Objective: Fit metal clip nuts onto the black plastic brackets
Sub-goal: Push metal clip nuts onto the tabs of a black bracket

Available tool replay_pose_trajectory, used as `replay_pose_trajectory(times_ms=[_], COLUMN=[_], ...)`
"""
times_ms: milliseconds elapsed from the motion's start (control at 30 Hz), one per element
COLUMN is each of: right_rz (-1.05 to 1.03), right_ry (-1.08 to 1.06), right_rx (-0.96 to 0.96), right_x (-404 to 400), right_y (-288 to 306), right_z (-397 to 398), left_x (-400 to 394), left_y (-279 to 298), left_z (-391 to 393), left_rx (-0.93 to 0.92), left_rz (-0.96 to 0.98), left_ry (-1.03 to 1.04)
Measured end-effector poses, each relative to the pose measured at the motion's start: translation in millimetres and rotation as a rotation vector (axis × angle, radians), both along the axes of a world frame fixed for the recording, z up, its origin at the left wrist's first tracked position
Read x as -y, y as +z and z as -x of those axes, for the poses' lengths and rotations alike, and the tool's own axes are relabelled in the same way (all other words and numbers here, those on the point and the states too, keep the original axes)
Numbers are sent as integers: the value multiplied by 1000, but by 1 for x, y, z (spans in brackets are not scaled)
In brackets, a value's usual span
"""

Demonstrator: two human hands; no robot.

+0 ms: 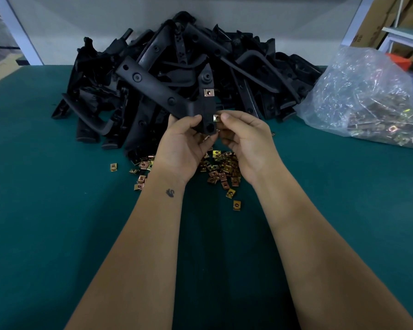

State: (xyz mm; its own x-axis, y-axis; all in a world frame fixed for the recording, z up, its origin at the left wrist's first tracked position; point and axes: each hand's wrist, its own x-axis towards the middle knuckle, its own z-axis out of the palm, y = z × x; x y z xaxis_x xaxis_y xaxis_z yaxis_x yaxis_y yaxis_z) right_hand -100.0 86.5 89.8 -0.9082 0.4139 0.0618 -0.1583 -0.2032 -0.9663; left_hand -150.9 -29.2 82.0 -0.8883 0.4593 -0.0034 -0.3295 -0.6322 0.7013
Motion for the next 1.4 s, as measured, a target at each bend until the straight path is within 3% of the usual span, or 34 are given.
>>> replay_pose_trajectory(times_ms=[300, 433, 567, 633, 800, 900, 1133, 1400], right_rz=[129, 288, 281, 210, -318, -497, -613, -660], right_ry=[82, 152, 151, 78, -156, -226, -312, -272], right_rx=[-53, -52, -36, -37, -114, -127, -144, -142], right_x=[0, 0, 0, -1, 4, 7, 9, 10], right_y=[0, 1, 2, 2, 0, -3, -5, -3], right_z=[-2, -1, -1, 0, 0, 0, -1, -1], left_x=[2, 2, 3, 2, -1, -2, -2, -1], left_y=[-1, -2, -4, -5, -8, -8, -9, -12], left_z=[1, 1, 1, 1, 2, 1, 3, 4], left_rx=[15, -6, -75, -81, -80, -108, -113, -163], left_rz=[-51, -70, -54, -17, 45, 56, 65, 83], left_ry=[-7, -41, -53, -26, -1, -4, 5, 30])
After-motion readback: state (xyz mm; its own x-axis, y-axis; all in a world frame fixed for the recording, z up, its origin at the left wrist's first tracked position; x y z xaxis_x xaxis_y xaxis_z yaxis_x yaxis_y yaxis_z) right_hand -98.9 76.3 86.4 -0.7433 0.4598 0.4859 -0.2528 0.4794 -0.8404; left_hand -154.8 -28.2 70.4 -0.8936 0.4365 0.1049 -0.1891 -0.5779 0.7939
